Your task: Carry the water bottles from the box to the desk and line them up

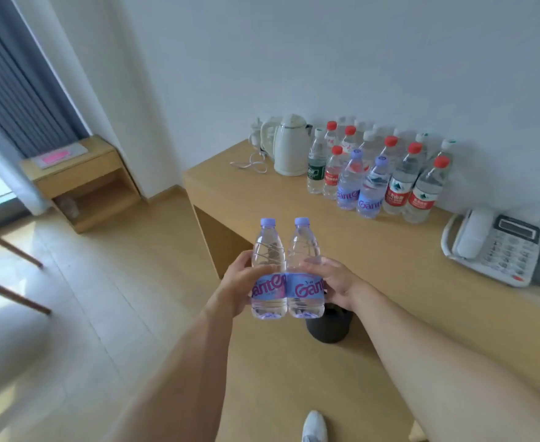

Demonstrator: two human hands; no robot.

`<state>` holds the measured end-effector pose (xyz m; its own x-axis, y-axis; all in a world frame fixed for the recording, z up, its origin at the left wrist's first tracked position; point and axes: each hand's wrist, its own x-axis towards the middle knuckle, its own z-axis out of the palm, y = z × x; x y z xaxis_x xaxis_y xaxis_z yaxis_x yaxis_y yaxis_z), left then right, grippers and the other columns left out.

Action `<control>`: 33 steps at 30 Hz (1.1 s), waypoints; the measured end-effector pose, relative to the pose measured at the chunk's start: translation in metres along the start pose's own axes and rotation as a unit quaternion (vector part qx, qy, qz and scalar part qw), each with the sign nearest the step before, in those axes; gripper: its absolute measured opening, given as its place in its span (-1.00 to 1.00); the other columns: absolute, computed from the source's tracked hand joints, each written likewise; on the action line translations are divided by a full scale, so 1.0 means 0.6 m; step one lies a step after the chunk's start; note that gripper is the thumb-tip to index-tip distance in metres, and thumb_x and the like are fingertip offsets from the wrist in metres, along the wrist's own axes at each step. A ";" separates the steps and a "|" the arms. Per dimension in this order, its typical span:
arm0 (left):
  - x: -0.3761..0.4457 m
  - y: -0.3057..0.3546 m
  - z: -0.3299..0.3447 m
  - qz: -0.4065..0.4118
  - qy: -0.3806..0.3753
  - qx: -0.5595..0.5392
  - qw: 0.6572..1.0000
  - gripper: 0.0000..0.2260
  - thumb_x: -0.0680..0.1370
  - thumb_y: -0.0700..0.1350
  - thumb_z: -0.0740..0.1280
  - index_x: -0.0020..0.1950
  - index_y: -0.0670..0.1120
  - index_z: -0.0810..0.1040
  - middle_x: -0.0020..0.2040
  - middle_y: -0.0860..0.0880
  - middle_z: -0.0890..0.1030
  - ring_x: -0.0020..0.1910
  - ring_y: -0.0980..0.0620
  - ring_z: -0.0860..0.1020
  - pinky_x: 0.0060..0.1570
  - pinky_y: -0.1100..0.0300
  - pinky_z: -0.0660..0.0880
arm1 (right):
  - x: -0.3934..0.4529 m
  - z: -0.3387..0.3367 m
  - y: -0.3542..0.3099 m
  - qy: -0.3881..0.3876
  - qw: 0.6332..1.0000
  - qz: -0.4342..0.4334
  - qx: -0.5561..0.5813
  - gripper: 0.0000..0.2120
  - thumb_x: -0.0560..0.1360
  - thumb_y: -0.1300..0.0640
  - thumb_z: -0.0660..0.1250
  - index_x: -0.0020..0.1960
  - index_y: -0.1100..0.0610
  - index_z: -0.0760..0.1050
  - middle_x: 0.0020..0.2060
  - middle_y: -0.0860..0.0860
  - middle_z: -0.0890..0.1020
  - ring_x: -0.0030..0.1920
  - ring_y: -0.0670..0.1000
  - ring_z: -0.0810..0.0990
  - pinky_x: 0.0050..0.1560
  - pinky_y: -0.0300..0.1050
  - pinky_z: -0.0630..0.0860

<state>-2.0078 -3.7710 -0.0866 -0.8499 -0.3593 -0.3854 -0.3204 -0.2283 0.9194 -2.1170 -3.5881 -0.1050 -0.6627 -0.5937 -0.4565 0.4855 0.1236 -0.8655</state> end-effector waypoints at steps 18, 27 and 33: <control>0.348 0.095 0.317 0.004 -0.253 0.089 0.963 -0.54 0.41 -0.22 0.54 0.25 -0.01 0.49 -0.02 -0.15 0.67 -0.14 -0.07 0.70 -0.22 0.02 0.65 | 0.080 -0.325 -0.103 0.226 0.969 -0.053 0.089 -0.55 0.40 0.12 0.53 0.24 0.12 0.49 0.11 0.05 0.70 0.02 -0.02 0.69 -0.08 -0.11 0.60; 0.429 0.140 0.402 0.101 -0.365 0.234 0.895 -0.41 0.39 -0.25 0.59 0.28 0.11 0.43 0.05 -0.05 0.73 0.03 0.02 0.69 -0.08 0.25 0.57 | 0.057 -0.391 -0.120 0.311 0.943 -0.096 0.074 -0.41 0.29 0.19 0.60 0.26 0.07 0.48 0.10 0.01 0.70 0.04 -0.06 0.70 -0.09 -0.19 0.61; 0.458 0.138 0.408 0.178 -0.373 0.296 0.861 -0.44 0.35 -0.24 0.58 0.27 0.09 0.50 0.03 0.04 0.68 0.00 0.15 0.65 0.00 0.20 0.57 | 0.064 -0.396 -0.121 0.382 0.919 -0.068 -0.070 -0.38 0.35 0.26 0.61 0.33 0.05 0.44 0.12 -0.03 0.68 0.18 -0.05 0.63 0.11 -0.12 0.58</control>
<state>-2.3701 -3.6669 -0.0970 -0.9003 0.4196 -0.1156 0.0464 0.3566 0.9331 -2.3133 -3.4308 -0.1091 -0.9449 0.1139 -0.3069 0.3253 0.2216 -0.9193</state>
